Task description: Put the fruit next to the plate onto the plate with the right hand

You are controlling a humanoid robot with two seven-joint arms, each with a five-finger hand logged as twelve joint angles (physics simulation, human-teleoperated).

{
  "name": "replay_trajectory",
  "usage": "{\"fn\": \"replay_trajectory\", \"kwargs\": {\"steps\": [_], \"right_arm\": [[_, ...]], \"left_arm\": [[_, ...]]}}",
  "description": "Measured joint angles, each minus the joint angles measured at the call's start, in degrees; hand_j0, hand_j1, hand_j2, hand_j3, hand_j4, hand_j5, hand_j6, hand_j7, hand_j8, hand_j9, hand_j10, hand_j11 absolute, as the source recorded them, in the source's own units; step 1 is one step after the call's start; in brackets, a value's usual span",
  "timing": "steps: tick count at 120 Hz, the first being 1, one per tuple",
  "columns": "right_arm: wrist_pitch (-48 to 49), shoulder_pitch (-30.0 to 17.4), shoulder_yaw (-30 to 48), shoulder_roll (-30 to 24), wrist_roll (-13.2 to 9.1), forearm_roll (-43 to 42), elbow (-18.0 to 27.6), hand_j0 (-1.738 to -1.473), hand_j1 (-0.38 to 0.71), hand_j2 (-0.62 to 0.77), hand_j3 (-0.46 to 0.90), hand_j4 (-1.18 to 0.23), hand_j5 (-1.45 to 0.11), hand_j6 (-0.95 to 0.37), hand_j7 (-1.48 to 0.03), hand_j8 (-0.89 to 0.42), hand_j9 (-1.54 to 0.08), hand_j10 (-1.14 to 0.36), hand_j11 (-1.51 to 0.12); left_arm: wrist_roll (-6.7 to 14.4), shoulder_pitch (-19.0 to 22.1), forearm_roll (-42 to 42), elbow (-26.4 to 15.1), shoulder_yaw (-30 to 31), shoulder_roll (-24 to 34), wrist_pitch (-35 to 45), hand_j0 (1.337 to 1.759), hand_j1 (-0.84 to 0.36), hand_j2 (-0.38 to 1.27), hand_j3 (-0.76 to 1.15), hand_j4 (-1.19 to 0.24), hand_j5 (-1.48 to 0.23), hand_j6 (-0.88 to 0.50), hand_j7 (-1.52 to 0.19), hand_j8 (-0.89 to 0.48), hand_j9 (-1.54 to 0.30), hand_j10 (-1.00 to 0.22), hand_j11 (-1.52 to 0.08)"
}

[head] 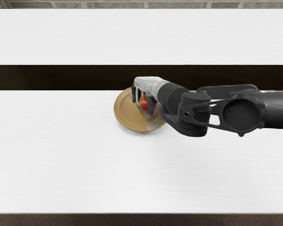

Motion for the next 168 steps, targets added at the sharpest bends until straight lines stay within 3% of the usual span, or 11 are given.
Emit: {"fn": "replay_trajectory", "kwargs": {"steps": [14,35,52,62,76,100,112,139,168], "right_arm": [[-0.3,-1.1,-0.2,0.2,0.0,-0.2,-0.4,-1.654,0.19,0.24,0.0,-0.69,-0.99,-0.6,-0.93,-0.42,-0.98,-0.57,-0.97],[-2.1,-1.3,0.3,1.1,0.1,0.2,-1.2,-1.656,-0.09,0.09,0.0,-0.32,-0.46,-0.28,-0.43,-0.21,-0.45,-0.28,-0.45],[-2.1,-1.2,2.8,0.8,0.1,4.0,-1.4,-1.657,-0.2,0.04,0.0,-0.17,-0.25,-0.16,-0.23,-0.12,-0.25,-0.15,-0.24],[1.3,-1.6,9.4,-2.1,0.1,7.2,-1.4,-1.657,-0.24,0.03,0.0,-0.13,-0.18,-0.12,-0.17,-0.09,-0.18,-0.11,-0.17],[11.7,-4.0,20.0,-8.4,0.1,11.6,-1.2,-1.658,-0.27,0.01,0.0,-0.08,-0.12,-0.08,-0.11,-0.06,-0.11,-0.08,-0.11],[37.4,-15.3,41.4,-16.2,0.1,15.7,-0.9,-1.658,-0.3,0.0,0.0,-0.05,-0.07,-0.05,-0.06,-0.04,-0.07,-0.05,-0.06],[44.2,-19.9,49.0,-21.0,0.1,19.1,-1.0,-1.658,-0.31,0.0,0.0,-0.04,-0.05,-0.04,-0.05,-0.04,-0.05,-0.04,-0.05],[47.9,-27.6,53.8,-30.8,0.1,26.3,-4.3,-1.658,-0.31,0.0,0.0,-0.03,-0.04,-0.03,-0.04,-0.03,-0.04,-0.03,-0.04],[48.4,-31.3,54.3,-32.7,0.1,28.1,-7.4,-1.658,-0.32,0.0,0.0,-0.03,-0.04,-0.03,-0.04,-0.03,-0.04,-0.03,-0.04]], "left_arm": [[0.0,0.0,0.0,0.0,0.0,0.0,0.0,1.658,0.35,0.0,0.0,0.0,0.0,0.0,0.0,0.0,0.0,0.0,0.0],[0.0,0.0,0.0,0.0,0.0,0.0,0.0,1.658,0.35,0.0,0.0,0.0,0.0,0.0,0.0,0.0,0.0,0.0,0.0],[0.0,0.0,0.0,0.0,0.0,0.0,0.0,1.658,0.35,0.0,0.0,0.0,0.0,0.0,0.0,0.0,0.0,0.0,0.0],[0.0,0.0,0.0,0.0,0.0,0.0,0.0,1.658,0.35,0.0,0.0,0.0,0.0,0.0,0.0,0.0,0.0,0.0,0.0],[0.0,0.0,0.0,0.0,0.0,0.0,0.0,1.658,0.35,0.0,0.0,0.0,0.0,0.0,0.0,0.0,0.0,0.0,0.0],[0.0,0.0,0.0,0.0,0.0,0.0,0.0,1.658,0.35,0.0,0.0,0.0,0.0,0.0,0.0,0.0,0.0,0.0,0.0],[0.0,0.0,0.0,0.0,0.0,0.0,0.0,1.658,0.35,0.0,0.0,0.0,0.0,0.0,0.0,0.0,0.0,0.0,0.0],[0.0,-0.1,0.0,0.0,0.0,0.0,0.0,1.658,0.35,0.0,0.0,0.0,0.0,0.0,0.0,0.0,0.0,0.0,0.0],[0.0,-0.1,0.0,0.0,0.0,0.0,0.0,1.658,0.35,0.0,0.0,0.0,0.0,0.0,0.0,0.0,0.0,0.0,0.0]]}}
